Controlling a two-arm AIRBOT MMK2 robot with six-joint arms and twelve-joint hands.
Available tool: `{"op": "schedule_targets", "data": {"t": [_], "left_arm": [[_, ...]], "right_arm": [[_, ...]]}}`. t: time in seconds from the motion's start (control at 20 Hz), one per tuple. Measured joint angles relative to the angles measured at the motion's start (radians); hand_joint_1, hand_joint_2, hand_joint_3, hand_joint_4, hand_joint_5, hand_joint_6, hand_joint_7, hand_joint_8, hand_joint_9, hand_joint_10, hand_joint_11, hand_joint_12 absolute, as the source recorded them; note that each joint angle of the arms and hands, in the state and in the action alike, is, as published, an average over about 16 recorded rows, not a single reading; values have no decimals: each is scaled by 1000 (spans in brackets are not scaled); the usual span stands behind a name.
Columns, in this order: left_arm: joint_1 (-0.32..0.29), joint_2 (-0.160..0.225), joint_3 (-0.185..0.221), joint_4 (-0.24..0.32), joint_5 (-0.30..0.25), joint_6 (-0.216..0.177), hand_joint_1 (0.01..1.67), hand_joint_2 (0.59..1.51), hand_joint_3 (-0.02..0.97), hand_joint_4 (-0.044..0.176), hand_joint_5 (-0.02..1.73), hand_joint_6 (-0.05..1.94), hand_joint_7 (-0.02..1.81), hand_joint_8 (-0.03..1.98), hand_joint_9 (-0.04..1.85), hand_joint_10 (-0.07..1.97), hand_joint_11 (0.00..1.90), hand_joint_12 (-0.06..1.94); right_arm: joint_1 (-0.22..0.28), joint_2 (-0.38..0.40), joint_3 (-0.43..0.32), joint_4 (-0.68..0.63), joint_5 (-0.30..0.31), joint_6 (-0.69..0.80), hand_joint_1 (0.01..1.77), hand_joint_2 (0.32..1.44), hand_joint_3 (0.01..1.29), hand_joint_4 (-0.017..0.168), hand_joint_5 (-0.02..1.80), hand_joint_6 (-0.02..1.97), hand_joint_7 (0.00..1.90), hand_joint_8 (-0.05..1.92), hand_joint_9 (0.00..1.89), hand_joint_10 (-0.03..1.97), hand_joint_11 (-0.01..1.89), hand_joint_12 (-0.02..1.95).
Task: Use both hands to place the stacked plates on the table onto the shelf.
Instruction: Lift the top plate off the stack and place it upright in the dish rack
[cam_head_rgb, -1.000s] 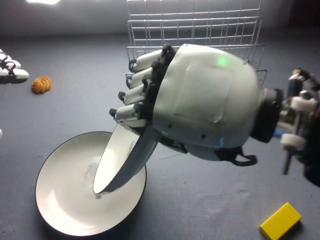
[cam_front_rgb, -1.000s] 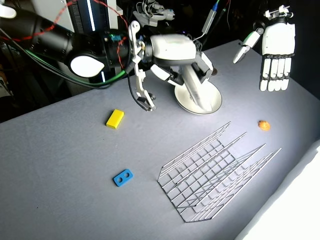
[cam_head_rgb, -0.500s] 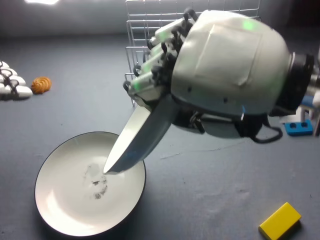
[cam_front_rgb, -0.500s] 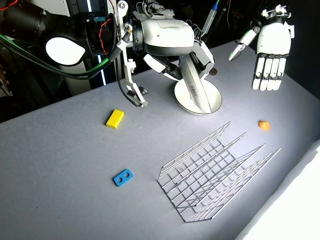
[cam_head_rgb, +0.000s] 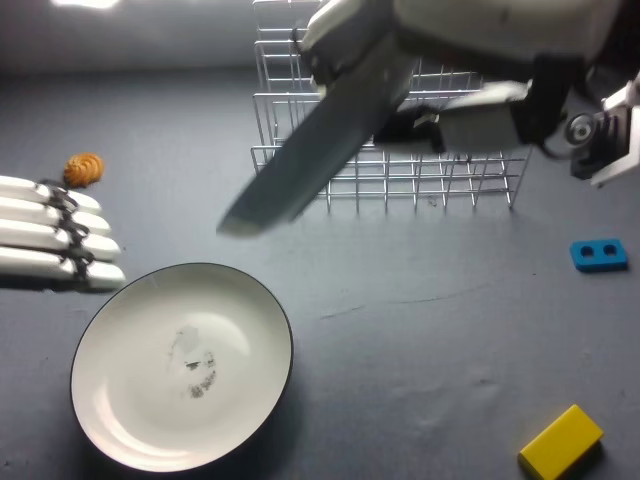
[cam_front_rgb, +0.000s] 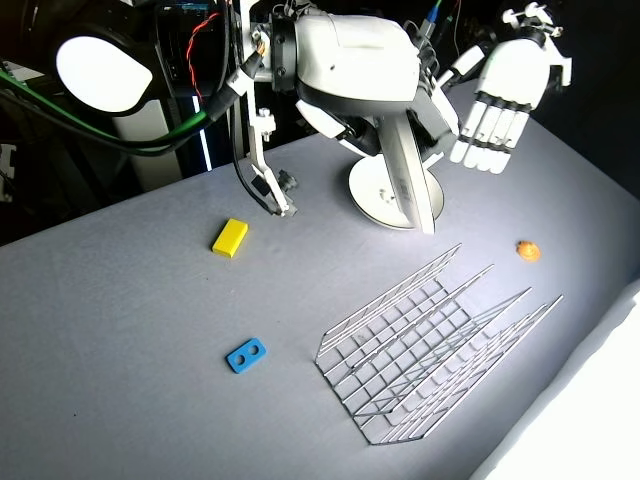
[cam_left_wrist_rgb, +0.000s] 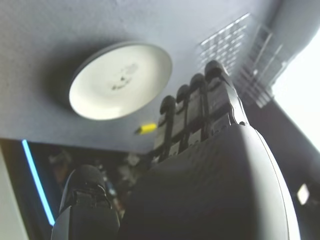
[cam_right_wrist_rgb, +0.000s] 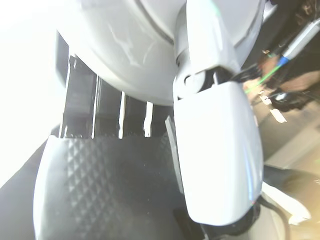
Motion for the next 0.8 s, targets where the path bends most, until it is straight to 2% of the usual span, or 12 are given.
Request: {"op": "schedule_targets", "data": {"t": [0.25, 0.5, 0.8], "left_arm": [[-28, -38, 8, 93, -72, 2, 22, 1078, 20, 5, 83, 12, 58, 9, 49, 14, 23, 119], [-53, -82, 34, 187, -130, 6, 22, 1081, 20, 4, 87, 12, 58, 9, 51, 14, 17, 140], [-60, -115, 62, 292, -165, 10, 22, 1090, 20, 4, 88, 12, 43, 9, 40, 14, 18, 113]], "right_arm": [[41, -3, 52, 42, -66, 103, 1313, 1012, 11, -1, 832, 1198, 965, 968, 920, 1152, 747, 1360], [67, -21, 103, 117, -121, 154, 1317, 1012, 11, -2, 821, 1188, 975, 1030, 959, 1093, 771, 1354], [94, -52, 158, 227, -172, 164, 1313, 1012, 11, -1, 802, 1207, 976, 1102, 985, 1060, 808, 1353]]}}
